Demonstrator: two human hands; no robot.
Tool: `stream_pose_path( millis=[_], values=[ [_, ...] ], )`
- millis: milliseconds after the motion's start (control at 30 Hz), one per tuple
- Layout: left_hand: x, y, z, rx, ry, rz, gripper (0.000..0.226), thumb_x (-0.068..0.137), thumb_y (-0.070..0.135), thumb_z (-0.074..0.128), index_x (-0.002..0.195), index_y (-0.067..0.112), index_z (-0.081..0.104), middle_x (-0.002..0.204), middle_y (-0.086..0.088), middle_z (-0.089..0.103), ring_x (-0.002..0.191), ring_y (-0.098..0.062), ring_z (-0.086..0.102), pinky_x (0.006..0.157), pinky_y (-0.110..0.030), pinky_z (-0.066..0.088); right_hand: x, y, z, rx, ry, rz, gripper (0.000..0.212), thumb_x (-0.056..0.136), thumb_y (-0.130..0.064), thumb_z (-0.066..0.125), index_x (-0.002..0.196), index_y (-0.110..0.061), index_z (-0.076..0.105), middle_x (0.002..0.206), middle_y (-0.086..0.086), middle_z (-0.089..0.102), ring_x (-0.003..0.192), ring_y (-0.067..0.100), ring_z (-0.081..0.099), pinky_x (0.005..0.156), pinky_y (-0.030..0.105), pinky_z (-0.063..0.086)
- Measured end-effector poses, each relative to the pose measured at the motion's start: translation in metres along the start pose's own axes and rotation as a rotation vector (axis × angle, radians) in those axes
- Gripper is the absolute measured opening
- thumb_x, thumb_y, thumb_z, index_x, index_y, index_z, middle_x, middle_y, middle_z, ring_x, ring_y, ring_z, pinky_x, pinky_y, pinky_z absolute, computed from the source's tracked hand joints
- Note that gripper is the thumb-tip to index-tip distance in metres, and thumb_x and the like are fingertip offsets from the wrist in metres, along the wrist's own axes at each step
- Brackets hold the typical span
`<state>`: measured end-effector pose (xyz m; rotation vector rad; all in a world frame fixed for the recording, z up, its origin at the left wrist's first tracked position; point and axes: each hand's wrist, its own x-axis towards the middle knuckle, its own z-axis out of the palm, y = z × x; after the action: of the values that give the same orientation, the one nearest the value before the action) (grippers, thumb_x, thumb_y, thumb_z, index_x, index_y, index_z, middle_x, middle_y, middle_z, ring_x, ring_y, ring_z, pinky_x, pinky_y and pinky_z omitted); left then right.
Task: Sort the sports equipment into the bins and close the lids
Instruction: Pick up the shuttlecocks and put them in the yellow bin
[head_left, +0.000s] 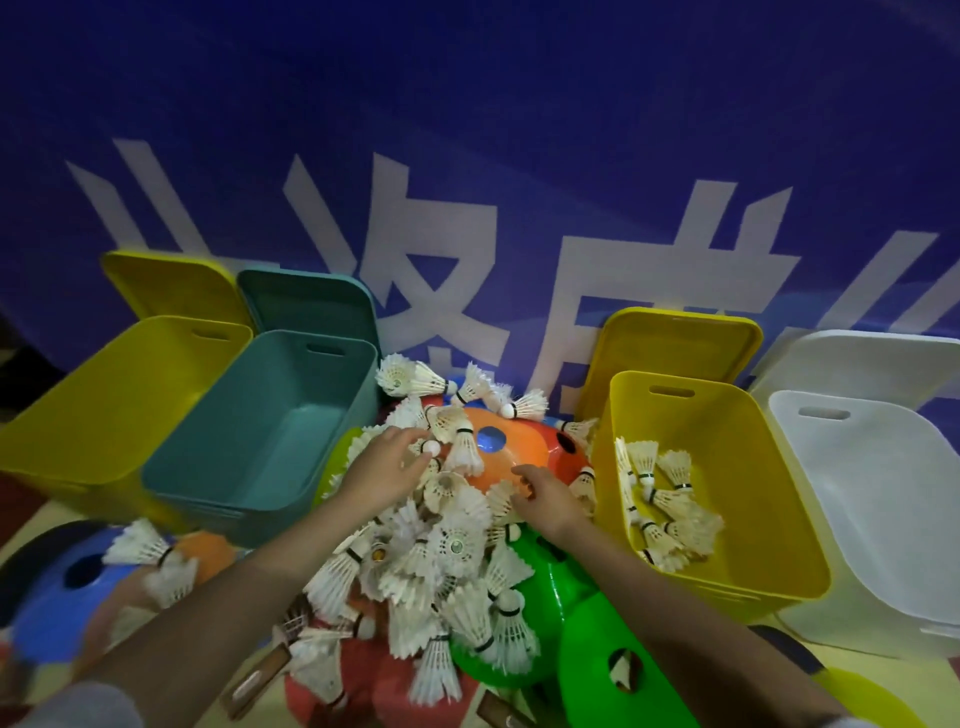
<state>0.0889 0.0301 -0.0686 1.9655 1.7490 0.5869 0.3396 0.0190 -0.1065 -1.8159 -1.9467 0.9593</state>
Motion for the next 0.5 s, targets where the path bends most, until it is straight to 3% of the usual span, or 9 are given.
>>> stream_pose_path(
  millis=[200, 333, 500],
  values=[
    [0.009, -0.022, 0.0, 0.305, -0.205, 0.132, 0.055, 0.089, 0.042, 0.057, 0.139, 0.027, 0.043, 0.135, 0.0, 0.045, 0.125, -0.017, 0.041, 0.097, -0.032, 0.042, -0.002, 0.011, 0.016, 0.058, -0.076, 0.092, 0.064, 0.088, -0.029, 0.065, 0.144, -0.019, 0.038, 0.142, 0.002, 0.047, 0.126, 0.021, 0.047, 0.1, 0.028, 0.038],
    [0.019, -0.033, 0.004, 0.434, -0.235, 0.21, 0.068, 0.084, 0.041, 0.064, 0.144, 0.027, 0.035, 0.142, 0.001, 0.036, 0.131, -0.018, 0.033, 0.1, -0.033, 0.041, 0.0, 0.02, 0.022, 0.041, -0.097, 0.086, 0.069, 0.08, -0.023, 0.074, 0.141, -0.021, 0.042, 0.134, -0.001, 0.055, 0.124, 0.019, 0.051, 0.099, 0.028, 0.043],
    [0.034, -0.04, 0.007, 0.45, -0.214, 0.271, 0.073, 0.083, 0.039, 0.064, 0.146, 0.03, 0.03, 0.142, 0.006, 0.037, 0.131, -0.015, 0.03, 0.101, -0.033, 0.04, 0.006, 0.023, 0.032, 0.026, 0.009, 0.059, 0.061, 0.078, -0.028, 0.076, 0.133, -0.022, 0.051, 0.125, -0.002, 0.059, 0.114, 0.016, 0.054, 0.093, 0.025, 0.042]
  ],
)
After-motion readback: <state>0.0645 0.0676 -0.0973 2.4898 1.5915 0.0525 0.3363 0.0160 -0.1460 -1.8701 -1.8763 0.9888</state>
